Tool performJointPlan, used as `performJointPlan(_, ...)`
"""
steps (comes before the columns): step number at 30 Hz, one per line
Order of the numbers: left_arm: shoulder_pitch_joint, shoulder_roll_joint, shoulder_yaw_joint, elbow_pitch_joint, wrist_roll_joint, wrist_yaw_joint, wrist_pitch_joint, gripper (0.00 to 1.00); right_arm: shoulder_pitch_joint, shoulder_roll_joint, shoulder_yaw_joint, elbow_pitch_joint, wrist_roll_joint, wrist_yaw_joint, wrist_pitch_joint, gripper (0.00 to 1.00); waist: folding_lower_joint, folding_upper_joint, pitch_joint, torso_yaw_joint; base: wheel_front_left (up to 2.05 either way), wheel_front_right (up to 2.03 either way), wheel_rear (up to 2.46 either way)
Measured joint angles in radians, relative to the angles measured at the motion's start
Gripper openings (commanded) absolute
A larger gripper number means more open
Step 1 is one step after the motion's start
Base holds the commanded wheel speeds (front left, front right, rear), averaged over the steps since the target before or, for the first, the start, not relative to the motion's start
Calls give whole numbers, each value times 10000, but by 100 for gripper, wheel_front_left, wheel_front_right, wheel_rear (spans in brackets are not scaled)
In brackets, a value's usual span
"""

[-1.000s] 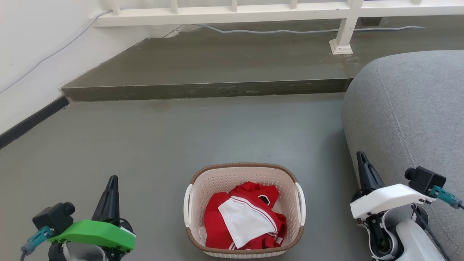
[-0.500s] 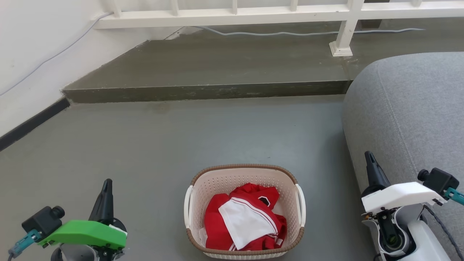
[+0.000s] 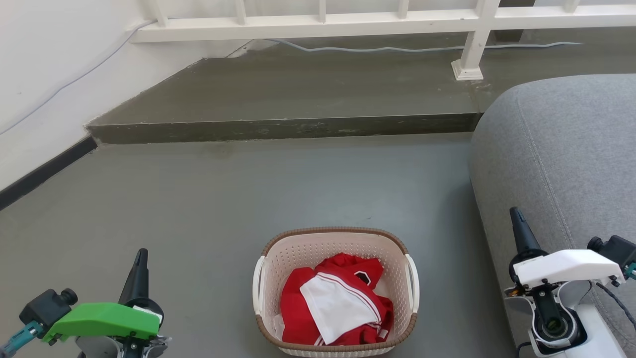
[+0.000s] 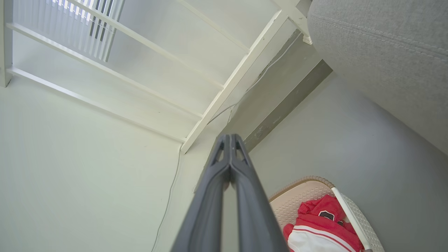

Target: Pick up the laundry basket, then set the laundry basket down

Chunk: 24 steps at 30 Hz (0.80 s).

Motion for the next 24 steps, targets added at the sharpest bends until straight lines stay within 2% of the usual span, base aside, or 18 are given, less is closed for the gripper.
performJointPlan(24, -134, -125, 483, 128, -2652, -4, 790, 0, -10, 38, -809, -19, 2857, 311, 775, 0, 0, 0, -118, 18, 0, 0, 0)
